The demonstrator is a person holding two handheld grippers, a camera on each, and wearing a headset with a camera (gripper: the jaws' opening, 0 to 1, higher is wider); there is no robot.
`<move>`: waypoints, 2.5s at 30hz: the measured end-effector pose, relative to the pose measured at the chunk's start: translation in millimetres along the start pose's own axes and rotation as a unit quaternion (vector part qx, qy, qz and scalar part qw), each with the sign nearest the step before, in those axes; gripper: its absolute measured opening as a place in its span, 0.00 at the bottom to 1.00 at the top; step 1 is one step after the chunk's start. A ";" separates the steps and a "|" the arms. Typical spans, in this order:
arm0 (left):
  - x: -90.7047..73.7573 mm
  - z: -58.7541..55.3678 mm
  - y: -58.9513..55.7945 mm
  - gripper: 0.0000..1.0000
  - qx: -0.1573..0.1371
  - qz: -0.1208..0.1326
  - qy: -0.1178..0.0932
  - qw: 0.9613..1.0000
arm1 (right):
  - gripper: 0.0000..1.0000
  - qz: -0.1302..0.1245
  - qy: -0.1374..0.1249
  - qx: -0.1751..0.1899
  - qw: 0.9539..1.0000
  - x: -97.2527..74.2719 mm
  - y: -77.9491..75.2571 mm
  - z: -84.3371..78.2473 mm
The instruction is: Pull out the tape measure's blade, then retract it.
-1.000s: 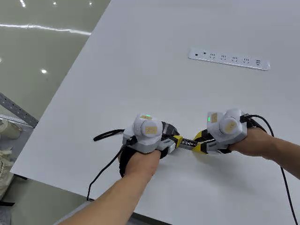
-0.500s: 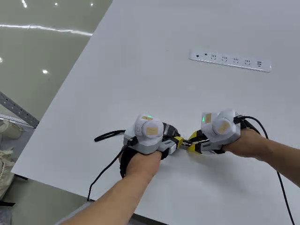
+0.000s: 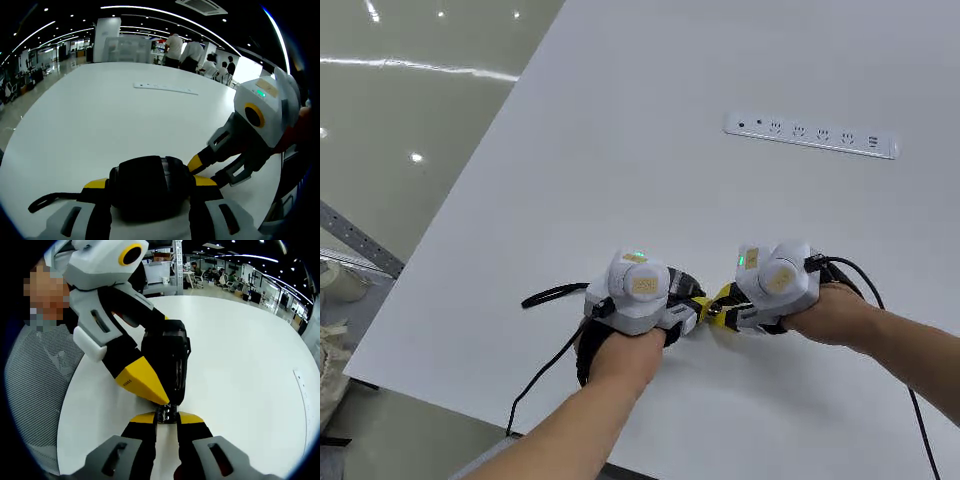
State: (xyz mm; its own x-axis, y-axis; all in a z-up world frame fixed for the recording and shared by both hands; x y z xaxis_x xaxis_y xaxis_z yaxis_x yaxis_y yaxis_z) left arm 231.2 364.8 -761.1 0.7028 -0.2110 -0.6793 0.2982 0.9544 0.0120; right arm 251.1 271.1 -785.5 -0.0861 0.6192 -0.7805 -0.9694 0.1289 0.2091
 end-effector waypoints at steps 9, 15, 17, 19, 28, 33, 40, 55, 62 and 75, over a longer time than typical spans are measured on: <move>-0.1 0.0 0.0 0.59 0.001 0.000 0.001 1.000 | 0.12 -0.006 -0.002 0.010 1.000 3.3 1.4 3.1; -0.2 0.1 0.1 0.59 -0.001 0.000 0.001 1.000 | 0.12 -0.014 -0.002 0.012 1.000 5.2 2.3 5.1; -0.2 0.2 0.0 0.59 -0.001 0.000 0.001 1.000 | 0.12 -0.017 -0.001 0.013 1.000 5.7 2.4 5.8; -0.1 0.3 0.0 0.59 -0.001 0.000 0.001 1.000 | 0.13 -0.020 -0.001 0.013 1.000 5.7 2.5 5.7; 0.4 0.6 0.2 0.59 0.000 0.001 0.000 1.000 | 0.13 -0.052 0.008 0.022 0.998 7.1 4.5 6.3; 0.6 0.4 0.9 0.59 -0.001 0.001 0.001 1.000 | 0.13 -0.044 -0.008 0.028 0.999 6.0 2.6 5.0; 1.0 0.8 0.2 0.61 -0.001 0.005 0.000 1.000 | 0.13 -0.037 -0.009 0.024 0.999 6.8 2.5 5.3; -7.1 1.8 1.8 0.61 0.016 -0.001 -0.013 1.000 | 0.23 -0.074 -0.028 0.083 0.993 2.9 -0.2 1.6; -22.1 -5.8 9.3 0.61 0.023 -0.002 0.002 1.000 | 0.30 -0.100 -0.050 0.121 0.986 -8.3 3.5 3.1; -51.0 -12.0 15.1 0.63 0.037 -0.021 -0.016 0.999 | 0.40 -0.123 -0.065 0.174 0.975 -31.1 29.3 -3.0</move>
State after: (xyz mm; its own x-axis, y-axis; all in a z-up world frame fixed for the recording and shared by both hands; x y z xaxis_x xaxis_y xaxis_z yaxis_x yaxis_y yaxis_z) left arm 192.2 392.6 -735.1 0.7089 -0.2586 -0.6562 0.3745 0.9264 0.0396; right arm 224.7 253.2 -756.9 0.1909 0.6258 -0.7563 -0.8185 0.5268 0.2293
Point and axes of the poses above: the centre of the closed fingertips' face, and the gripper's own axes: x roughly forward along the fingers, y roughly to its left, z roughly out of its top, the point moved 5 cm from there along -x, roughly backward along the fingers, and after that the axes turned 14 degrees about x, right-handed, at the moved point
